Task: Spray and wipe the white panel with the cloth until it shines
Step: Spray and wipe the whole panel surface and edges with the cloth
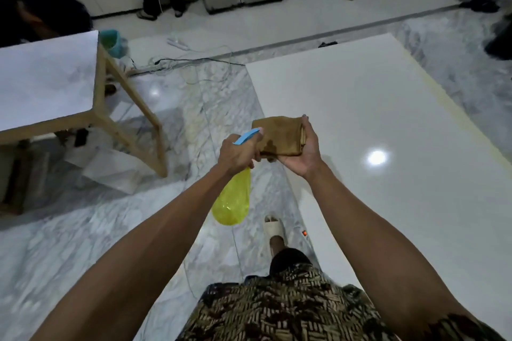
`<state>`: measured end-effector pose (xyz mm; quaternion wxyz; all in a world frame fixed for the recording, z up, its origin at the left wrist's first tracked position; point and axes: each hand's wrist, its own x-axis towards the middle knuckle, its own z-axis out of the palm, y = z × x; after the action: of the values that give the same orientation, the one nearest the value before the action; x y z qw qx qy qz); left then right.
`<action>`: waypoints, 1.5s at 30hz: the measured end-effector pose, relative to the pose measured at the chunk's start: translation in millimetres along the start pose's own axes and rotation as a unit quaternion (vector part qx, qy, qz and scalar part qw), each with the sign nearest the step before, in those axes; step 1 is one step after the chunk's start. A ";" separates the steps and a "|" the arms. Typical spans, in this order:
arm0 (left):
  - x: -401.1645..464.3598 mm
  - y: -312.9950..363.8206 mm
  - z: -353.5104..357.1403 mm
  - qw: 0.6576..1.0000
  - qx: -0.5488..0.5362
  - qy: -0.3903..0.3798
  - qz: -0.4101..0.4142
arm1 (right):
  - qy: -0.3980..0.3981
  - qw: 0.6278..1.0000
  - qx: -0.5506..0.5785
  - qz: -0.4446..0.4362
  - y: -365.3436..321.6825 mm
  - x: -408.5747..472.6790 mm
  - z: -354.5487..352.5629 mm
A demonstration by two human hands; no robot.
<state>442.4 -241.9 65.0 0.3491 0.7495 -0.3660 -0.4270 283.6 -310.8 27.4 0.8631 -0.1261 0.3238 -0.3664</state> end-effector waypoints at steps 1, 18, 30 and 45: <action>14.7 6.7 -0.9 1.000 0.001 0.001 -0.008 | 0.015 1.000 -0.011 0.006 -11.5 18.0 3.3; 280.5 44.4 -77.5 0.995 -0.035 0.022 -0.087 | 0.281 0.718 -0.574 -0.276 -122.4 373.2 75.9; 373.7 -18.2 -121.7 0.991 -0.039 -0.034 -0.124 | 0.260 0.307 -0.910 -0.098 -58.6 500.0 43.4; 367.7 -50.6 -134.9 0.985 -0.014 -0.049 -0.164 | 0.276 0.327 -0.897 -0.106 -57.9 508.1 32.0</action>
<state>711.0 -500.1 -65.9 0.2665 0.7727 -0.2486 -0.5197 537.7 -714.8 -159.0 0.0406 -0.7491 0.6598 0.0441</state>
